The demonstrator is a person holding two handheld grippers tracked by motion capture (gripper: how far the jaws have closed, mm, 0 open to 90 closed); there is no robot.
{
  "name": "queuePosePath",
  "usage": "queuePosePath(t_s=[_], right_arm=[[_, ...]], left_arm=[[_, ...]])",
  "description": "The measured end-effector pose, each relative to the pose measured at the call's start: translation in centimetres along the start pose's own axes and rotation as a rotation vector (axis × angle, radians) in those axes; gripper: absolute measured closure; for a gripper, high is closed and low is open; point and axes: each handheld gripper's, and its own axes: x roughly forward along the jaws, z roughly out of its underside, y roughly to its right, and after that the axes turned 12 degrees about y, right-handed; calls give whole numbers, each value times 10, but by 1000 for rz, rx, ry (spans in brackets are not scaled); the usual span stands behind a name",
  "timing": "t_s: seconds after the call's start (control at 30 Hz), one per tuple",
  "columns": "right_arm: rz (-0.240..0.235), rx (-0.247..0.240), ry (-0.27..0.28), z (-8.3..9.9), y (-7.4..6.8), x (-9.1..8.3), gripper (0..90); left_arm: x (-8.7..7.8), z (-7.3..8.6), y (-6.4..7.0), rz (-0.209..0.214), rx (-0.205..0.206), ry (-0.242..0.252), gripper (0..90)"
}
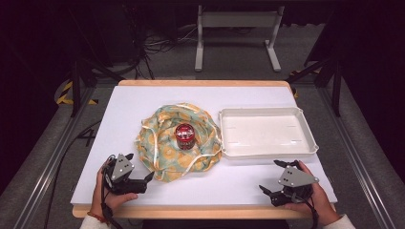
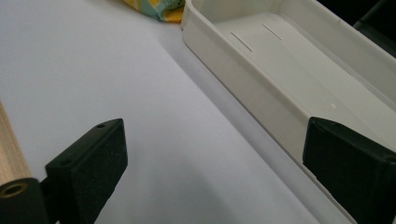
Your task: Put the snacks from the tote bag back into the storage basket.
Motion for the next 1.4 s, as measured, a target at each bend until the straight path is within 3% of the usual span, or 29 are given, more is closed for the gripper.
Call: queuePosePath(t_s=[0.07, 0.13, 0.2, 0.3, 0.6, 0.7, 0.8, 1.07, 1.27, 1.4], right_arm=[[2, 2, 1, 0, 0, 0, 72], [1, 4, -2, 0, 0, 0, 72], [0, -1, -6, 0, 0, 1, 74], [-7, 0, -12, 0, -1, 2, 75], [-8, -2, -15, 0, -1, 4, 76], [32, -5, 2, -1, 0, 3, 80], [66, 16, 25, -2, 4, 0, 80], [77, 14, 28, 0, 4, -2, 85], [84, 20, 25, 2, 5, -4, 85], [78, 26, 19, 3, 4, -5, 85]], left_arm=[[2, -3, 1, -13, -7, -9, 68], [3, -7, 1, 12, -31, -7, 74], [4, -10, 1, -1, -38, -23, 78], [5, -14, 2, -9, -19, -30, 79], [10, -32, 4, 17, 26, -6, 82], [14, -39, 7, -3, 60, -10, 81], [18, -48, 11, 22, 79, -8, 82], [36, -64, 16, 59, 115, 1, 89], [48, -76, 20, 95, 102, -9, 90], [55, -83, 21, 93, 58, -42, 93]])
